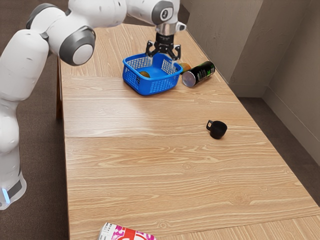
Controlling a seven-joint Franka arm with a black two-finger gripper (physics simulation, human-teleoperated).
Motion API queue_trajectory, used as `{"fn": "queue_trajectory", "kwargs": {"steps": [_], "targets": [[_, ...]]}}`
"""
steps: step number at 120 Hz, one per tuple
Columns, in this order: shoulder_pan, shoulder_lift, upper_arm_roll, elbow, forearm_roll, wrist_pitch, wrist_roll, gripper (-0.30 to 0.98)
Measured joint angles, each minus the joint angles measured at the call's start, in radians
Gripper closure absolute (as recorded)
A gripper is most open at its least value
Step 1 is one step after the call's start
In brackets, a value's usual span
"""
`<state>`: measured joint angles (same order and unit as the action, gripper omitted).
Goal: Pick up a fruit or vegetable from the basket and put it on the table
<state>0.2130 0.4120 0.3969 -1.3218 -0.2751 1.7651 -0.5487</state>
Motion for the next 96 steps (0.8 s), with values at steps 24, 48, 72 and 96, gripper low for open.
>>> {"fn": "queue_trajectory", "kwargs": {"steps": [24, 48, 72, 96], "targets": [[0.068, 0.011, -0.002, 0.001, -0.006, 0.009, 0.005, 0.00], [0.092, 0.029, -0.003, -0.005, -0.014, 0.011, 0.009, 0.00], [0.090, 0.035, -0.005, -0.007, -0.027, -0.001, 0.009, 0.00], [0.086, 0.038, -0.005, -0.007, -0.029, -0.004, 0.010, 0.00]]}}
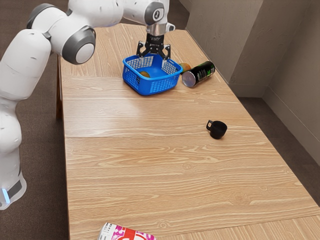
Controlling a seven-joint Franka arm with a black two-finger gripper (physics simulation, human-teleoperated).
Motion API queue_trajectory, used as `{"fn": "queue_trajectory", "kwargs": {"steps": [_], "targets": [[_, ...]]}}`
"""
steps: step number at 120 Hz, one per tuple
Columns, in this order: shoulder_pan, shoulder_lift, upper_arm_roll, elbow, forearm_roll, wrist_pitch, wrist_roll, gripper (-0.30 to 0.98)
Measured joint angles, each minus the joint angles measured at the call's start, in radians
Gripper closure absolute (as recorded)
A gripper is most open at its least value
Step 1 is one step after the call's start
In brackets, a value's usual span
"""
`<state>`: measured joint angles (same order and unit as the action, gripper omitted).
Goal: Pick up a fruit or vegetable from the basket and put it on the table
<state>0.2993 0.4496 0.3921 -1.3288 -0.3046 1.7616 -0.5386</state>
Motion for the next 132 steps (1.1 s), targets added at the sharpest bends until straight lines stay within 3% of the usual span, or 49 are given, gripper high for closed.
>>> {"fn": "queue_trajectory", "kwargs": {"steps": [45, 81, 132], "targets": [[-0.004, -0.001, -0.024, 0.000, -0.041, 0.085, 0.019, 0.00], [-0.005, 0.004, -0.022, 0.000, 0.048, 0.040, 0.032, 0.00], [-0.009, 0.015, -0.024, -0.003, 0.058, 0.027, 0.044, 0.00]]}}
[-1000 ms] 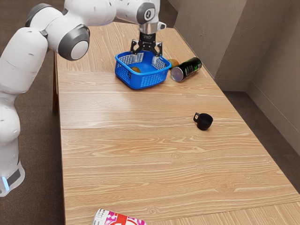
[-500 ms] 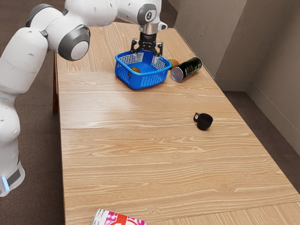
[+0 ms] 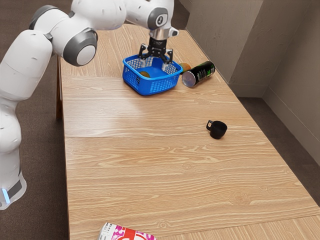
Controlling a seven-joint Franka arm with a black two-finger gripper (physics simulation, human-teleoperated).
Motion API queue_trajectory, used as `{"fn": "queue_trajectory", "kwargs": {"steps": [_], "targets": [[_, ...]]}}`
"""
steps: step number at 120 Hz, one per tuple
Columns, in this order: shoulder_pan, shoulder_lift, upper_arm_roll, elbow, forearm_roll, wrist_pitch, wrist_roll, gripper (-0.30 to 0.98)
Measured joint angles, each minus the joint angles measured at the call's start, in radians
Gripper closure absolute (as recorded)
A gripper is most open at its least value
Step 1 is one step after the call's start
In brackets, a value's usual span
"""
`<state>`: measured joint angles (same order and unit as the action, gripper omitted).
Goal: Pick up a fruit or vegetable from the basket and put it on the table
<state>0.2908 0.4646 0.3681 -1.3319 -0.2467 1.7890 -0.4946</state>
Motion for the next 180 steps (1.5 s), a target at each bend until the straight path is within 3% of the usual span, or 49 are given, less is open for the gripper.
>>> {"fn": "queue_trajectory", "kwargs": {"steps": [180], "targets": [[0.002, -0.040, -0.007, -0.109, -0.020, 0.015, 0.017, 0.00]]}}
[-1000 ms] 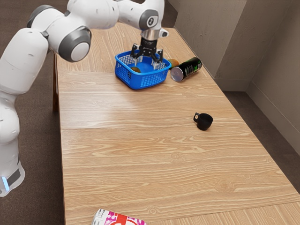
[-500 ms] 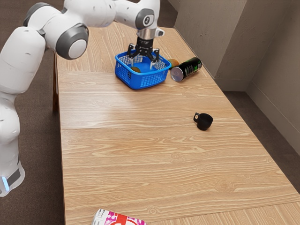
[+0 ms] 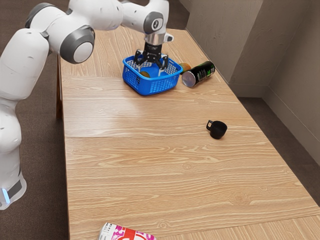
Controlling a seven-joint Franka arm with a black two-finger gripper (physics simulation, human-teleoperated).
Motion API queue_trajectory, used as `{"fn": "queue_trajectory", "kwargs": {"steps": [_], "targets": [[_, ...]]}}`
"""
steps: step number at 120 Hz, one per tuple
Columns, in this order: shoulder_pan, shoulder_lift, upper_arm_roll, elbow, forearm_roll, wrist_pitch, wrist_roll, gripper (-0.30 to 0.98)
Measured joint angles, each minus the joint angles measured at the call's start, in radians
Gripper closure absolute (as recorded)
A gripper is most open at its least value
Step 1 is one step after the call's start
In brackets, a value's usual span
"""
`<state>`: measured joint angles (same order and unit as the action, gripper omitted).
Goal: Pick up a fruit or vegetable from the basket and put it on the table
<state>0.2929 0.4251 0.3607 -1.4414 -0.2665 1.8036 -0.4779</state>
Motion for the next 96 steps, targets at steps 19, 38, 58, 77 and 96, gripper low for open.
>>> {"fn": "queue_trajectory", "kwargs": {"steps": [19, 38, 58, 77, 96], "targets": [[0.005, -0.005, 0.000, -0.002, -0.006, 0.002, 0.001, 0.00], [0.015, 0.000, 0.001, -0.003, -0.007, 0.003, 0.002, 0.00], [0.023, 0.006, 0.000, -0.008, -0.008, 0.004, 0.003, 0.00], [0.025, 0.005, 0.000, -0.036, -0.021, 0.005, 0.004, 0.00], [0.025, 0.007, 0.000, -0.051, -0.041, 0.005, 0.007, 0.00]]}}
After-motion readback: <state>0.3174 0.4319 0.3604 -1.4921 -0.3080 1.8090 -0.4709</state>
